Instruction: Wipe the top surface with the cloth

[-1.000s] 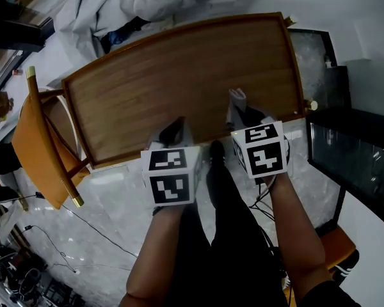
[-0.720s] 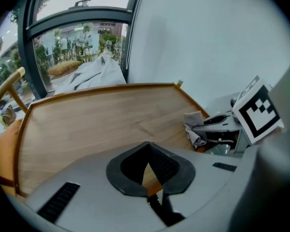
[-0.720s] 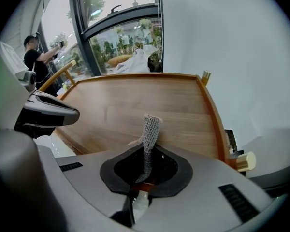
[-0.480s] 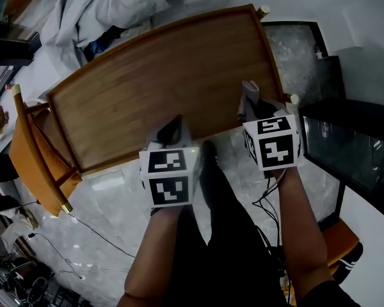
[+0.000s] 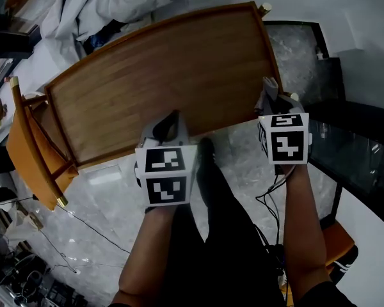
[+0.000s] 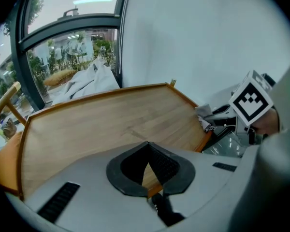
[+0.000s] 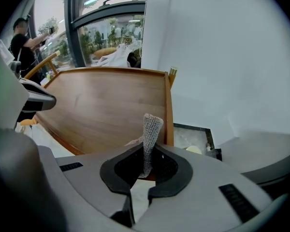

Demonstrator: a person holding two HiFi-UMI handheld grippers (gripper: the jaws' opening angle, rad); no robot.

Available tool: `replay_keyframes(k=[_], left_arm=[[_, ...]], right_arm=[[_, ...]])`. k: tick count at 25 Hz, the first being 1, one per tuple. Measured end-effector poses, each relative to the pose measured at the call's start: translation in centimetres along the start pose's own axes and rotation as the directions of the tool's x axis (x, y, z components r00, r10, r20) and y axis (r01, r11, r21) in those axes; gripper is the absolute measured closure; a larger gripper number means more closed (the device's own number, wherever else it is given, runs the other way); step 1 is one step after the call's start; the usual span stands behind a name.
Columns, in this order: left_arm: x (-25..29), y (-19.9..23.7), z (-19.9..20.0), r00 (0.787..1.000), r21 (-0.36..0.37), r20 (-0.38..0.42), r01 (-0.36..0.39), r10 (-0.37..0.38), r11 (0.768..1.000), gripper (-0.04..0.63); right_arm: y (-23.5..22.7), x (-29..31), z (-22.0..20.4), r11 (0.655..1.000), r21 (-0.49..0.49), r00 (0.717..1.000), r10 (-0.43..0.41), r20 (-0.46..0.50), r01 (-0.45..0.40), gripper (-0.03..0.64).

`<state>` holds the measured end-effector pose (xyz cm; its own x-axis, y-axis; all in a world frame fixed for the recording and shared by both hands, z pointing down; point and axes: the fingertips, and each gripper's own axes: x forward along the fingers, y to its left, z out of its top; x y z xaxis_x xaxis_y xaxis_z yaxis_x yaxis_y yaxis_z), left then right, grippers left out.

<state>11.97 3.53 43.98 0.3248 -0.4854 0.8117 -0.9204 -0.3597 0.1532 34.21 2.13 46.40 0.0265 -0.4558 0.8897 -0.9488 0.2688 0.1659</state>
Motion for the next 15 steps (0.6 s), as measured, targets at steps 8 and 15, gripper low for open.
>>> replay_keyframes(k=[8,15], left_arm=[[-1.5,2.2,-0.8,0.999,0.000,0.010,-0.032,0.032,0.999,0.584],[-3.6,3.0,-0.9,0.999,-0.035,0.040,0.009,-0.008,0.999,0.584]], right_arm=[[-0.9,-0.2,0.4,0.994,-0.065,0.996,-0.085,-0.021,0.083,0.580],[3.7,-3.9,4.5,0.990,-0.133,0.982,0.076,0.171,-0.053,0.580]])
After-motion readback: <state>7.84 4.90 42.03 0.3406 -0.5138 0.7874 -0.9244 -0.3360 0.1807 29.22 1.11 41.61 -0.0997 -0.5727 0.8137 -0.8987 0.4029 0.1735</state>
